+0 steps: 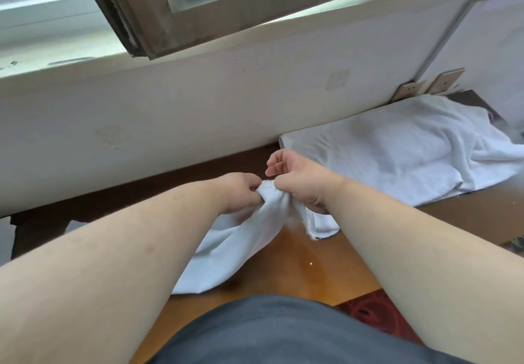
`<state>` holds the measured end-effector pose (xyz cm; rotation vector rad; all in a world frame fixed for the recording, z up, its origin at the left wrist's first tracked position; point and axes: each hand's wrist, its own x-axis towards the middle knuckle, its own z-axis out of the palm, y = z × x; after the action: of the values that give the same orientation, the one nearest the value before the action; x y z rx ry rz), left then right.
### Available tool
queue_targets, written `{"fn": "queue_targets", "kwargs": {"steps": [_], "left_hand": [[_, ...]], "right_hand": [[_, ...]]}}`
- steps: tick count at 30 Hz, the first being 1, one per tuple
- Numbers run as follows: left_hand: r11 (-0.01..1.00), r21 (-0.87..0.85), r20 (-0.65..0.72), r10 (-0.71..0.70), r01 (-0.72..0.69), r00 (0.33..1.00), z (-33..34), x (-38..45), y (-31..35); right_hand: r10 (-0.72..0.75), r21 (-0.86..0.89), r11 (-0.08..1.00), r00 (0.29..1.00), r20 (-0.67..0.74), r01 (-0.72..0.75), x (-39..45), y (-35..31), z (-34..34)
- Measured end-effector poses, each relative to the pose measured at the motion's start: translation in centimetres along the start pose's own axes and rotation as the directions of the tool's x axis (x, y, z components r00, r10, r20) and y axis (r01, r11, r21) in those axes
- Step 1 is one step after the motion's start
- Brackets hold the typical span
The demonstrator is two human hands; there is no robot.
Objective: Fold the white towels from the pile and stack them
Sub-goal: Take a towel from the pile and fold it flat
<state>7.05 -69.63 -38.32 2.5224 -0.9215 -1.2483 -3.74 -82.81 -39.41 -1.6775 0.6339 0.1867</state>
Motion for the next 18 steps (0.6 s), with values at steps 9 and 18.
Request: {"fn": "queue_targets", "kwargs": {"steps": [9, 18], "left_hand": [[0.992, -0.12, -0.483, -0.037, -0.025, 0.875, -1.7, 2.2, -0.7], [0.993, 0.089, -0.045, 0.076, -0.072, 0.996, -1.4, 1.9, 0.0]], "right_hand": [[0.466, -0.215, 0.878, 0.865, 0.184, -0.428, 1.0, 1.5, -0.9], [0.573, 0.287, 0.818, 0.755, -0.32, -0.499, 1.4, 8.0, -2.7]]}}
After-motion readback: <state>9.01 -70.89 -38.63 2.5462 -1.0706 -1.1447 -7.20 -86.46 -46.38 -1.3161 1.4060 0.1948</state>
